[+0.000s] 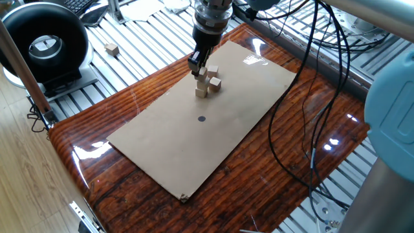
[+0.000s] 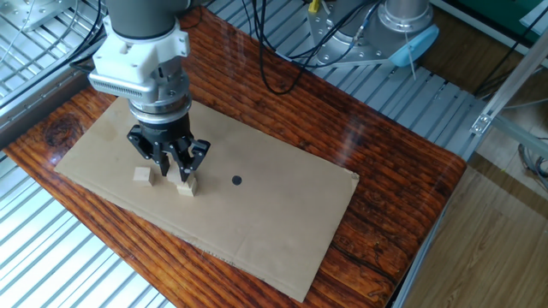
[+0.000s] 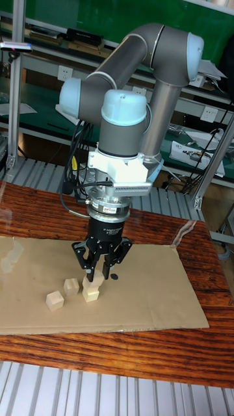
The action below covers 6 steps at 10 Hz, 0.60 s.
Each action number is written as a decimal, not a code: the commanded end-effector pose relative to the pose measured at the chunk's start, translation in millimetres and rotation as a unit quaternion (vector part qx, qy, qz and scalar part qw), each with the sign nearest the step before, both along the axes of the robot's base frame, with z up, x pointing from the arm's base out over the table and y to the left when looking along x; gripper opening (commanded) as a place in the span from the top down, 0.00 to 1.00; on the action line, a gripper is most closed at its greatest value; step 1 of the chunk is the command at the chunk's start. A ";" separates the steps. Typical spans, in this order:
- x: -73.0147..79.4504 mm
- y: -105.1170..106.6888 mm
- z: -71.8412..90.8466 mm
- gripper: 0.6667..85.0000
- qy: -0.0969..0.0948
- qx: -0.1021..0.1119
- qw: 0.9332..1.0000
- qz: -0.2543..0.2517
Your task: Stack the blocks in a vertical line of five
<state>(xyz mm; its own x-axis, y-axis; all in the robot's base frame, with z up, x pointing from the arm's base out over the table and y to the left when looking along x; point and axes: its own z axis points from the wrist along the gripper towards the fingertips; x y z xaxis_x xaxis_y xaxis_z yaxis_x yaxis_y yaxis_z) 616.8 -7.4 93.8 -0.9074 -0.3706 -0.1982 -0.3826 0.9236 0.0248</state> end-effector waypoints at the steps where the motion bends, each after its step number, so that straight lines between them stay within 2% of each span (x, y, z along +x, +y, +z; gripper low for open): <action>1: 0.0 4.5 3.0 0.85 -0.007 0.025 1.000 -0.010; 3: 1.3 5.1 6.9 0.85 -0.017 0.033 0.999 -0.015; 6: 2.6 1.3 6.2 0.85 -0.027 0.033 0.999 -0.013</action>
